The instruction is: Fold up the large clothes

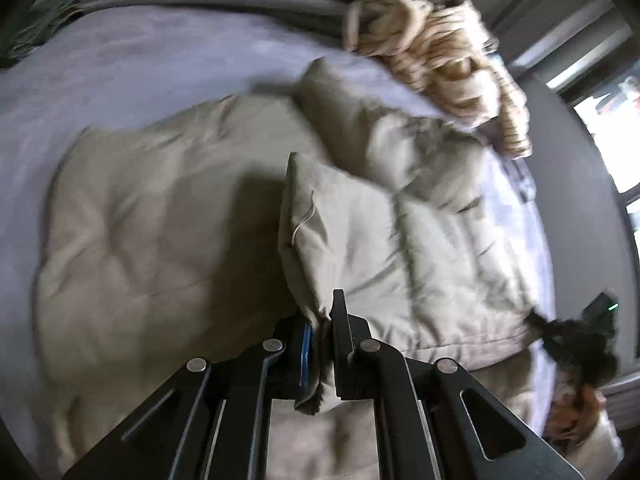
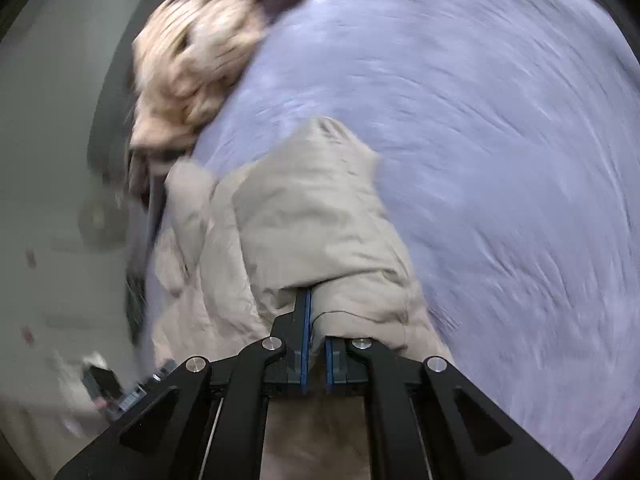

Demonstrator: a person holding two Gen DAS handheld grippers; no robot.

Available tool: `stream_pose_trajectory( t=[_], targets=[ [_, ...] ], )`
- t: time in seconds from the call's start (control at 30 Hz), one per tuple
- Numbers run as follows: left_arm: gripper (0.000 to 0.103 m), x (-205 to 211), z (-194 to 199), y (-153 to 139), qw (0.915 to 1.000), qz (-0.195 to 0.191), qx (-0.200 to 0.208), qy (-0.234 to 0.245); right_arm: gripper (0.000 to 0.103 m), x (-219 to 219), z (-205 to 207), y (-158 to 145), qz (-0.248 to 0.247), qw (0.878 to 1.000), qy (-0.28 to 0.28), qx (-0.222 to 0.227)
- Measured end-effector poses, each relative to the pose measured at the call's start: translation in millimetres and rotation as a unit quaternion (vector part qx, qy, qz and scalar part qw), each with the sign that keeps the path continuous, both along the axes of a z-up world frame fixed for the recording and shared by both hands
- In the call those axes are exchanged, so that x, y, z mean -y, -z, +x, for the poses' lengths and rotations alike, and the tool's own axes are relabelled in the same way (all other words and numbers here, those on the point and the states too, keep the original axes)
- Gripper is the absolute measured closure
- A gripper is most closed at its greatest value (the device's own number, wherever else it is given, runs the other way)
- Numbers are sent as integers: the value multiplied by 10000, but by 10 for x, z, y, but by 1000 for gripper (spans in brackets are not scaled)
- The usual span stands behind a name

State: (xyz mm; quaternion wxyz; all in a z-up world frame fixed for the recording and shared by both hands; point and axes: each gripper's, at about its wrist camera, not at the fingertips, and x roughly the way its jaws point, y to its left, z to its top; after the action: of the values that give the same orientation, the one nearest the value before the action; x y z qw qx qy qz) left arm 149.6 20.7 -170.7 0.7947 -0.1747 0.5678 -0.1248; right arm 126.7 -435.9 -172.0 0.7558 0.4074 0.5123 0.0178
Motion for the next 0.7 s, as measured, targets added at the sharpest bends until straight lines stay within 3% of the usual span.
stream_pose_trajectory(
  t=[0.1, 0.23, 0.33, 0.4, 0.43, 0.53, 0.57, 0.6, 0.7],
  targets=[
    [93, -97, -35, 195, 9998, 33, -174, -4, 97, -270, 119, 126, -416, 9971, -622, -133],
    [92, -67, -74, 154, 9993, 358, -70, -19, 96, -304, 143, 326, -512, 9953, -744, -342],
    [85, -49, -134, -20, 9964, 834, 62, -123, 77, -306, 157, 202, -563, 9926, -946, -513],
    [57, -66, -164, -133, 9926, 1169, 183, -253, 53, -293, 90, 42, -715, 9887, -1212, -518],
    [57, -135, -221, -227, 9905, 1284, 342, -342, 52, -316, 45, -77, -870, 9857, -1374, -436],
    [58, -332, -284, -433, 9905, 1168, 588, -435, 54, -278, -130, -410, -1419, 9792, -1452, 36],
    [58, -359, -258, -484, 9909, 1100, 628, -452, 62, -223, -170, -533, -1737, 9758, -1313, 202],
    [65, -374, -240, -514, 9915, 1039, 655, -433, 79, -159, -207, -582, -1879, 9744, -1211, 251],
    [67, -225, -57, -591, 9921, 911, 834, -222, 85, 112, -160, -562, -1785, 9798, -884, 187]
  ],
)
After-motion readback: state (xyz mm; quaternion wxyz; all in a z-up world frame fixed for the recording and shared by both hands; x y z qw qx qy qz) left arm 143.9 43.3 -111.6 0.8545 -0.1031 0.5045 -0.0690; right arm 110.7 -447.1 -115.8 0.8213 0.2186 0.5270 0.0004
